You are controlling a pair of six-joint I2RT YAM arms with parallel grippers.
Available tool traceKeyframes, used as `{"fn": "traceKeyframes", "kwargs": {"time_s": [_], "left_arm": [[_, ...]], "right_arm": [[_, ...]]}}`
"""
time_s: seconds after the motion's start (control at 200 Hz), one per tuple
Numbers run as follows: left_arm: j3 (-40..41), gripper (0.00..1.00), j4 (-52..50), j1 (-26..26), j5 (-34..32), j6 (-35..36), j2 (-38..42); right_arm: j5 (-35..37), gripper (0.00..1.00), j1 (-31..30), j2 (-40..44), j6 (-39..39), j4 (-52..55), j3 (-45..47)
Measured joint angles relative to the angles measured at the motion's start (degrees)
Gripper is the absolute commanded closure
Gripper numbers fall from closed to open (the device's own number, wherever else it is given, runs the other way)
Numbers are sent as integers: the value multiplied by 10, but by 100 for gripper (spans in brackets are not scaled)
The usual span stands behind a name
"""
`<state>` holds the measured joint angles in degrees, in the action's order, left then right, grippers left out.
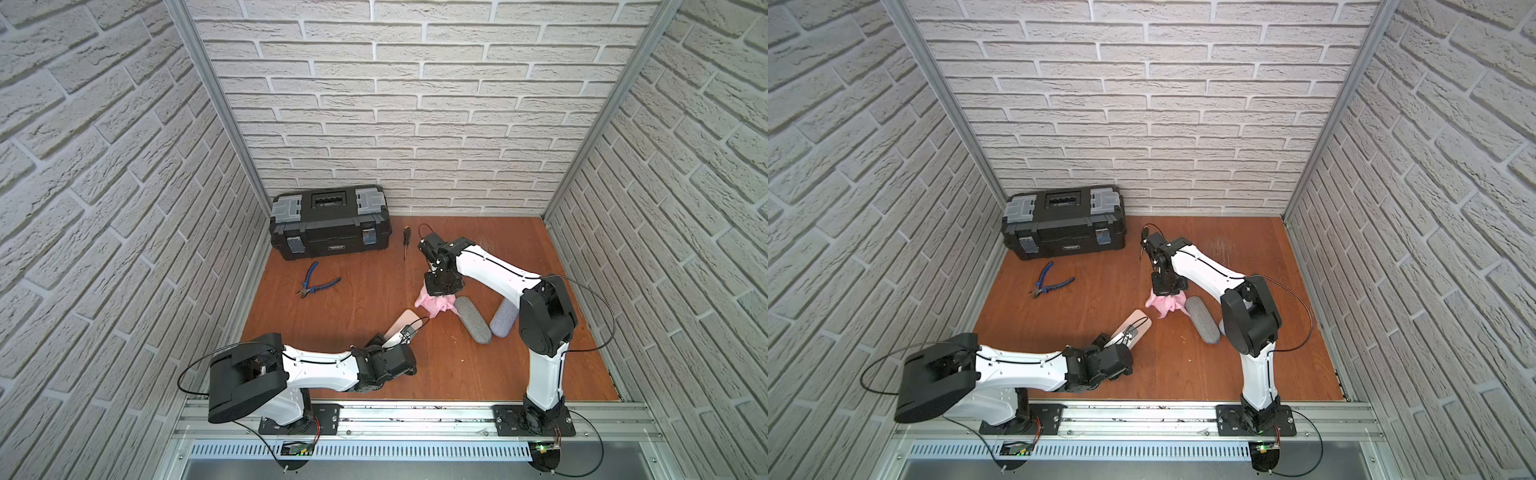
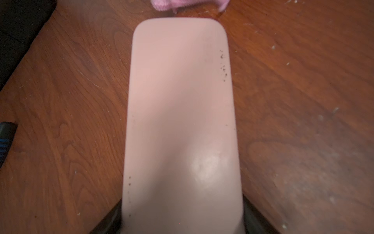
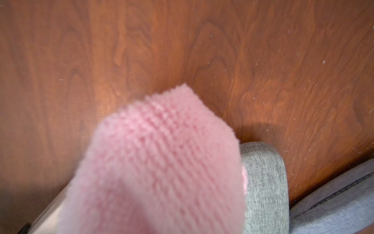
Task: Wipe the eyeglass case
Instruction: Wipe the dirt from the eyeglass case.
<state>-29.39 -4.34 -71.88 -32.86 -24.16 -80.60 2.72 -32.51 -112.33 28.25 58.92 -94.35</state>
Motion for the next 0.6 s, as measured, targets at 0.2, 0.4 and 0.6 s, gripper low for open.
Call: {"fn": "traceKeyframes", "kwargs": {"time_s": [0.2,0.4,0.6], "left_arm": [[0,57,-2,-3,-5,1,0],[-5,57,-10,-13,-18,-6,-7],[-60,56,-54,-48,-80,-8,-64]], "right_arm": [[-217,98,-57,16,55,-105,73],[-195,98,-9,-19,27,-67,71],[17,98,9,-45,-42,26,-59]]}}
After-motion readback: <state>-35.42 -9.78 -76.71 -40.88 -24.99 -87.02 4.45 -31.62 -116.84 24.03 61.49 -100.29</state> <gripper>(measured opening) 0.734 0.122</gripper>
